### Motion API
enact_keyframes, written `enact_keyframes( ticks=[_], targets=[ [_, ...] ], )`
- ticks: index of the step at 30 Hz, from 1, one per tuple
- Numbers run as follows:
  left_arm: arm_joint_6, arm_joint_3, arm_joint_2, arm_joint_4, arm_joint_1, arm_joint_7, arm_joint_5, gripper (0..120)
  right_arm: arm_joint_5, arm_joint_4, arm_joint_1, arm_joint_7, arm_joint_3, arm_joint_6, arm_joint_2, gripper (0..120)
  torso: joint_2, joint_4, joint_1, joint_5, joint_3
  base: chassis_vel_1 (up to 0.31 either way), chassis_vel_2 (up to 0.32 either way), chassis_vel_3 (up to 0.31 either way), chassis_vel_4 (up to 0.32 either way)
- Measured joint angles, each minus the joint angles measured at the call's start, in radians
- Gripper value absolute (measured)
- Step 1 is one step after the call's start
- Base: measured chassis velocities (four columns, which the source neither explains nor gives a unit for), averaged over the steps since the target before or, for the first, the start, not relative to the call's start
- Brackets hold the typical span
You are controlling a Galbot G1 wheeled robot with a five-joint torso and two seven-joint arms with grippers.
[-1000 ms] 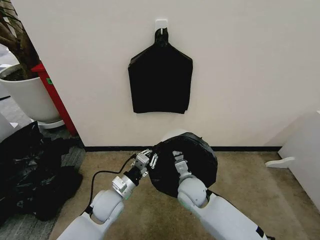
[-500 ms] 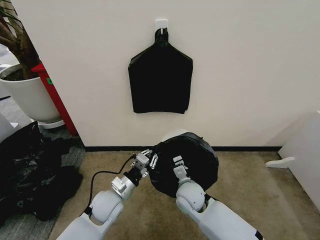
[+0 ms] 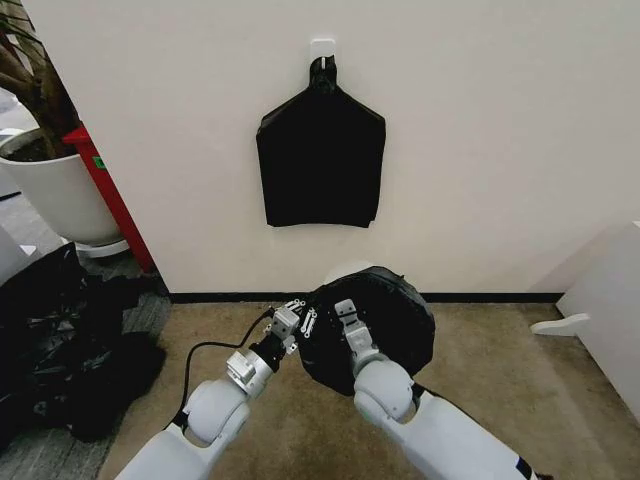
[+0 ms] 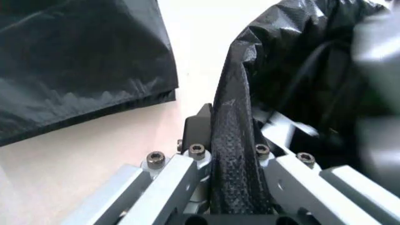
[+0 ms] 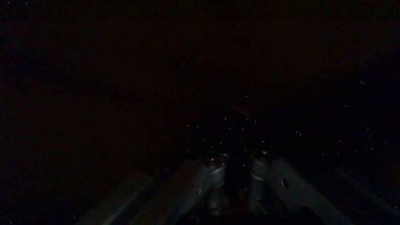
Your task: Place the garbage bag over the trash bin.
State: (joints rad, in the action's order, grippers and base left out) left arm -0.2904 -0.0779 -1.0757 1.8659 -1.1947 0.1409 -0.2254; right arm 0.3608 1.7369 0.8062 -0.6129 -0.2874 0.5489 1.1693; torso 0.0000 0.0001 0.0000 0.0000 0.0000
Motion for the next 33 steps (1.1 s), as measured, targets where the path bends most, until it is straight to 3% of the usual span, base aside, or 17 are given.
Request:
enact_keyframes(
  ticks=[4,13,18,21,23,26,30,33],
  targets=[
    [0.000,-0.003,0.001,0.003,-0.006,0.002,0.006,4,0.095,-0.031,-0.045,-0.096,0.016,0.078,0.014,0,0.000,0.0000,0.000,0.0000,0.000,0.000,0.000,0.000,0.000],
    [-0.006,-0.006,-0.001,-0.003,-0.014,0.009,0.011,4,0.060,-0.054,-0.036,-0.133,0.030,0.127,0.017,0,0.000,-0.0001,0.000,0.0000,0.000,0.000,0.000,0.000,0.000],
    [-0.006,-0.004,-0.002,0.000,-0.017,0.014,0.013,4,0.071,-0.046,-0.009,-0.080,0.025,0.052,0.018,0,0.000,-0.0002,0.000,0.0000,0.000,0.000,0.000,0.000,0.000],
    [-0.007,-0.006,0.004,0.004,-0.018,0.015,0.013,4,0.050,-0.034,0.034,0.019,0.020,-0.068,0.013,0,0.000,-0.0001,0.000,0.0000,0.000,0.000,0.000,0.000,0.000],
    [-0.009,-0.008,0.005,0.008,-0.020,0.015,0.013,4,0.044,-0.032,0.052,0.034,0.016,-0.076,0.010,0,0.000,-0.0001,0.000,0.0001,0.000,0.000,0.000,0.000,0.000],
    [-0.010,-0.008,0.005,0.013,-0.024,0.016,0.013,4,0.040,-0.032,0.065,0.026,0.013,-0.046,0.009,0,0.000,-0.0001,0.000,0.0000,0.000,0.000,0.000,0.000,0.000],
    [-0.013,-0.012,0.007,0.024,-0.036,0.020,0.014,4,0.012,-0.056,0.072,-0.044,0.031,0.074,0.013,0,0.000,-0.0001,0.000,0.0001,0.000,0.000,0.000,0.000,0.000],
    [-0.014,-0.016,0.009,0.026,-0.039,0.020,0.015,4,-0.040,-0.070,0.073,-0.046,0.040,0.071,0.009,0,0.000,0.0000,0.000,0.0000,0.000,0.000,0.000,0.000,0.000]
  ],
)
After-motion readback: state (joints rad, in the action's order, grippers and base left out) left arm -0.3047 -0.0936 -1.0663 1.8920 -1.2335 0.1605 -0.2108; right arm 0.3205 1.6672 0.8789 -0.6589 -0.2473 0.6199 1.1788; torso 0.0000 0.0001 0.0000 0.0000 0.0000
